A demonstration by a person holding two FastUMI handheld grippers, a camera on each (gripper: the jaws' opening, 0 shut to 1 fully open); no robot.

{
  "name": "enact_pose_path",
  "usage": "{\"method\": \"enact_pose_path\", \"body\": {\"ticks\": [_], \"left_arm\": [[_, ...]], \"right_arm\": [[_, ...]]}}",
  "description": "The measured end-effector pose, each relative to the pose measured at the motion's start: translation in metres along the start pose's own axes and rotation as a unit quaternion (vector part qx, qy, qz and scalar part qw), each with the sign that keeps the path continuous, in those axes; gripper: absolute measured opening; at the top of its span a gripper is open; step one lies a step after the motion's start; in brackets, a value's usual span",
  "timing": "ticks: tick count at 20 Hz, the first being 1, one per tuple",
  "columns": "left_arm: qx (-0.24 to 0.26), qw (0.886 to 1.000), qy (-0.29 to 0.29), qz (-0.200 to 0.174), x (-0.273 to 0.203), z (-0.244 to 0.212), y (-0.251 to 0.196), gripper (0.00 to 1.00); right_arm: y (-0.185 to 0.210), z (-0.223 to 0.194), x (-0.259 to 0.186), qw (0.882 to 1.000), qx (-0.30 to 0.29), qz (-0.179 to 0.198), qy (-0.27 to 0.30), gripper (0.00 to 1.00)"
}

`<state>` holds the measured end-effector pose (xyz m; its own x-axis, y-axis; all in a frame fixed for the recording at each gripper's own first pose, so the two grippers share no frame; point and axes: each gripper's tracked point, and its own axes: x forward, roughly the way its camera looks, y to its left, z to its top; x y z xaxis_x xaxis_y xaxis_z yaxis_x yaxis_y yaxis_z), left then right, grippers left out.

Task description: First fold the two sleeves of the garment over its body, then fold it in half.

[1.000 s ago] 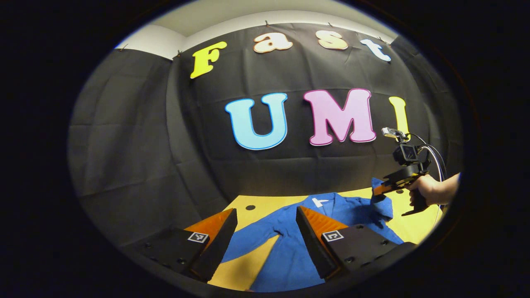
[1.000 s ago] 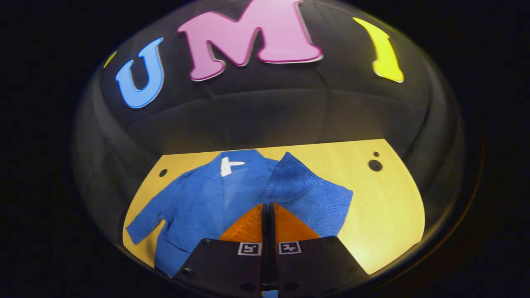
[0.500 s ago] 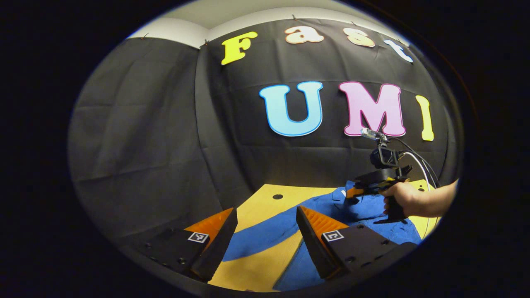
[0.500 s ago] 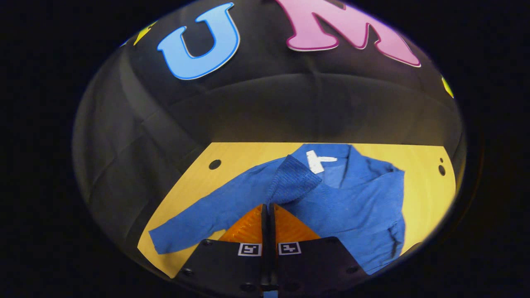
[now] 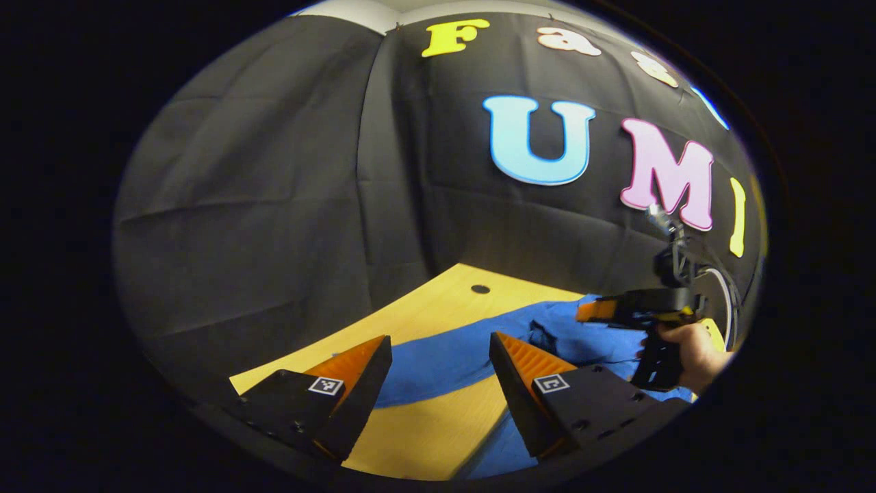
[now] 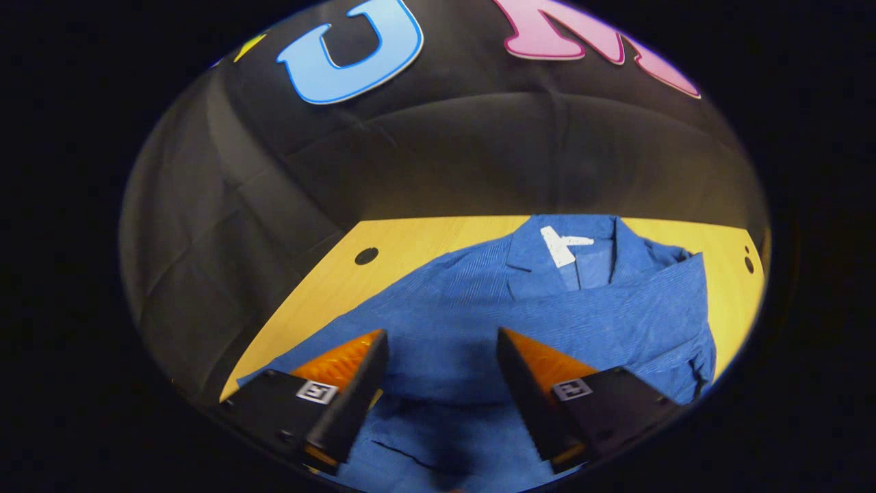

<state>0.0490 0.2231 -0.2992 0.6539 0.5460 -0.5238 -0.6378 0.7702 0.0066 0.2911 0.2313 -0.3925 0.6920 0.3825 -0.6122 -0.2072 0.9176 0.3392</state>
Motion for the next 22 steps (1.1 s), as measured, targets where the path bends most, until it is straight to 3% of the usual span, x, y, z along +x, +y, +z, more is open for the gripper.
{"method": "enact_pose_path", "body": {"ticks": [2,7,10,17,20,22], "left_arm": [[-0.012,1.0,0.017,0.022,0.018,-0.012,0.019,0.84],[-0.065,0.991,0.069,0.099,0.059,-0.042,0.06,0.85],[-0.079,0.982,0.106,0.132,0.083,-0.064,0.071,0.84],[-0.07,0.968,0.195,0.14,0.076,-0.075,0.071,0.85],[-0.064,0.964,0.206,0.153,0.075,-0.072,0.072,0.85],[-0.056,0.964,0.21,0.153,0.076,-0.07,0.072,0.84]], "right_arm": [[-0.009,0.015,-0.018,0.999,-0.021,-0.007,-0.045,0.99],[-0.04,0.041,-0.081,0.988,-0.063,-0.023,-0.136,0.98],[-0.072,0.065,-0.126,0.973,-0.097,-0.056,-0.2,0.98],[-0.129,0.087,-0.206,0.943,-0.163,-0.113,-0.266,0.99],[-0.151,0.098,-0.239,0.925,-0.193,-0.142,-0.295,0.99],[-0.162,0.099,-0.258,0.919,-0.2,-0.155,-0.303,0.97]]}}
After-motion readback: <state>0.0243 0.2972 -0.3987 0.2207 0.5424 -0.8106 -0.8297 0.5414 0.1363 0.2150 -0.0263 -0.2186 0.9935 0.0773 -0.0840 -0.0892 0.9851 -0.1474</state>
